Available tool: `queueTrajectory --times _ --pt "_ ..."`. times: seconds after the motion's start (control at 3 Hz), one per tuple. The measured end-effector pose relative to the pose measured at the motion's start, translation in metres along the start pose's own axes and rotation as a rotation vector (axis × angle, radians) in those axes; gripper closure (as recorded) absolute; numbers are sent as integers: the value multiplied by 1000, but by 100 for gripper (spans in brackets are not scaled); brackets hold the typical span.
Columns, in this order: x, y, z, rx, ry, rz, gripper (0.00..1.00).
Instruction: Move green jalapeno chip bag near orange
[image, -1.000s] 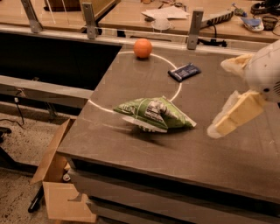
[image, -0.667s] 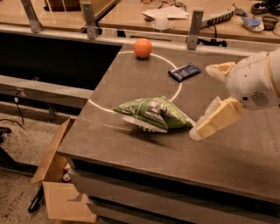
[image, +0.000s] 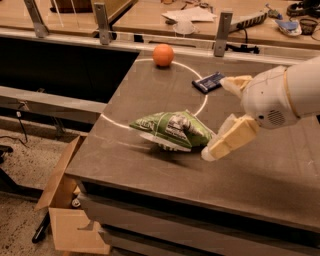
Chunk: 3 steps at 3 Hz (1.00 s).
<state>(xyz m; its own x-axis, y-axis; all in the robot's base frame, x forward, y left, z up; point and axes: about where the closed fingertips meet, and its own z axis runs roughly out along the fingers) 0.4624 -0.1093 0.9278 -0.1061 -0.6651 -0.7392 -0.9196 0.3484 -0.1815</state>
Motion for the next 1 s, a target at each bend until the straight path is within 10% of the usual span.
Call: queueTrajectory --times 0.67,1.0 --pt "2 13 56 -118 -43 -13 4" --pt "7 17 69 -158 -37 -4 26"
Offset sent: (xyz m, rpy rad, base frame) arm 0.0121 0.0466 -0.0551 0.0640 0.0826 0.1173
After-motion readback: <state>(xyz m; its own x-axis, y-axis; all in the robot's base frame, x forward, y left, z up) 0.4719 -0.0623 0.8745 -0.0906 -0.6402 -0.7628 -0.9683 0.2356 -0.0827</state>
